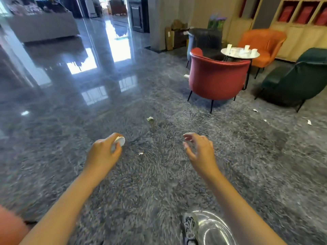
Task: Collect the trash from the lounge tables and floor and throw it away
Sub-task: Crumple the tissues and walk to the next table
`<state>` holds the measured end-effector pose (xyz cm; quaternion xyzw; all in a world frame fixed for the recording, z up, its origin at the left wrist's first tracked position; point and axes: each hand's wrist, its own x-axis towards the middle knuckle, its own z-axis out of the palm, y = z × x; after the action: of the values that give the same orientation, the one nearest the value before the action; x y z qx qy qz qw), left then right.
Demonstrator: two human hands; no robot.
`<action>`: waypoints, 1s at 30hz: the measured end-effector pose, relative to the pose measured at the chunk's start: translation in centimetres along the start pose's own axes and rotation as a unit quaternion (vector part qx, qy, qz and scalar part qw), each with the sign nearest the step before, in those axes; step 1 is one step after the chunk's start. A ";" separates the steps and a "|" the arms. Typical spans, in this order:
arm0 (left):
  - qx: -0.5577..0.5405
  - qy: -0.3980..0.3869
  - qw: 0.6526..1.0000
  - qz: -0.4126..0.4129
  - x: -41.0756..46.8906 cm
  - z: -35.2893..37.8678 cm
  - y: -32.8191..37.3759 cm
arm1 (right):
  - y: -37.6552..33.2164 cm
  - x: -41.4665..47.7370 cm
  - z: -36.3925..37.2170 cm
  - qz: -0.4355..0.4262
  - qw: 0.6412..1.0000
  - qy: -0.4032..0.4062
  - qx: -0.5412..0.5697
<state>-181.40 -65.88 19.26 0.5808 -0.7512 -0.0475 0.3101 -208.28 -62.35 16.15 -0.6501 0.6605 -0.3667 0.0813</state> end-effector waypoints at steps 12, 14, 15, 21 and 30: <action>0.001 0.014 0.987 -0.157 19.2 13.0 -6.7 | 9.5 28.2 14.2 -0.084 0.983 -0.159 0.031; 0.010 0.020 0.984 -0.178 21.6 14.3 -8.6 | 9.5 31.9 17.4 -0.097 0.978 -0.181 0.041; 0.016 0.026 0.981 -0.189 22.8 15.0 -9.7 | 9.4 33.5 19.2 -0.102 0.975 -0.192 0.045; 0.029 0.042 0.969 -0.244 30.8 21.1 -18.8 | 10.0 42.4 31.6 -0.128 0.959 -0.246 0.052; -0.038 -0.054 0.936 -0.345 37.5 37.9 -36.2 | 18.9 47.3 54.2 -0.135 0.923 -0.358 -0.037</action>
<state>-175.62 -122.25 -11.46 0.7887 -0.5175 -0.2114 0.2557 -198.40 -128.47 -16.45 -0.8235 0.5066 -0.0922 0.2380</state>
